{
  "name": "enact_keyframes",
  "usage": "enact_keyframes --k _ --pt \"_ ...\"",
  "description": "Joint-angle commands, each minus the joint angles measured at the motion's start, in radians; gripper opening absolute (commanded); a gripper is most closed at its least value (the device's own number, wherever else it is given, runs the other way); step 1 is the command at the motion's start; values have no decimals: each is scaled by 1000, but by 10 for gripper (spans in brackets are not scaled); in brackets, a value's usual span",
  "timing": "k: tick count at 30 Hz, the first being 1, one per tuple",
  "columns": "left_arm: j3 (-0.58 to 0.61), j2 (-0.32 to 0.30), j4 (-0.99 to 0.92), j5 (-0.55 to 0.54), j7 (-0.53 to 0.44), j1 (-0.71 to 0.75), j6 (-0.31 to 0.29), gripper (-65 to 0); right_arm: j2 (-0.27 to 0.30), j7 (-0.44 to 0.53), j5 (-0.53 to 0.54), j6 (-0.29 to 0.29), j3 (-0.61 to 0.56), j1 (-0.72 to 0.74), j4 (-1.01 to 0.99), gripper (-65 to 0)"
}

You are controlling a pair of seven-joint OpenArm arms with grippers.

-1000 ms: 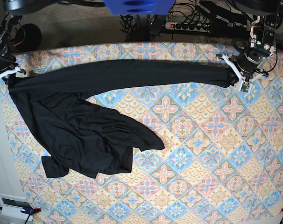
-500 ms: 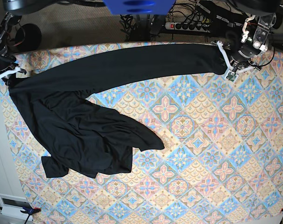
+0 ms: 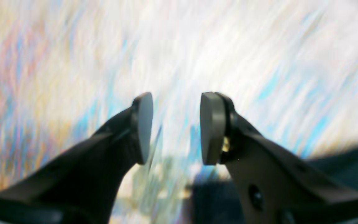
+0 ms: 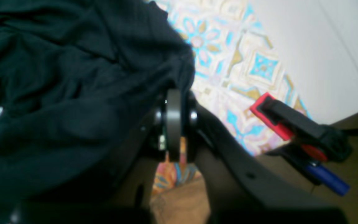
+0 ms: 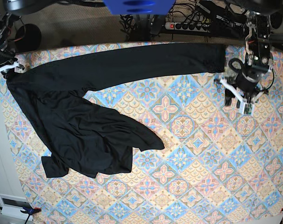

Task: Layout the t-shirt on the table in an organized manner, then fold the t-shirt properly
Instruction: 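Release the sleeve with the left gripper and reach to the shirt hem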

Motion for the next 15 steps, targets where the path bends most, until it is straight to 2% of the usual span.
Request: enact_keyframes --k 1,5,9,11,15 --pt "-6 20 3 3 12 -55 0 -405 26 27 7 4 11 -2 13 -650" --pt "88 95 -109 5 83 -256 0 -405 25 27 7 4 9 -2 13 -650" --pt "203 172 -304 3 80 -420 5 -404 25 27 7 4 9 -4 15 -650" --pt "235 212 -402 5 64 -486 5 -404 25 27 7 4 9 -4 15 -650" --pt "315 276 -635 55 -29 -590 5 -403 25 27 7 4 9 -4 22 -650"
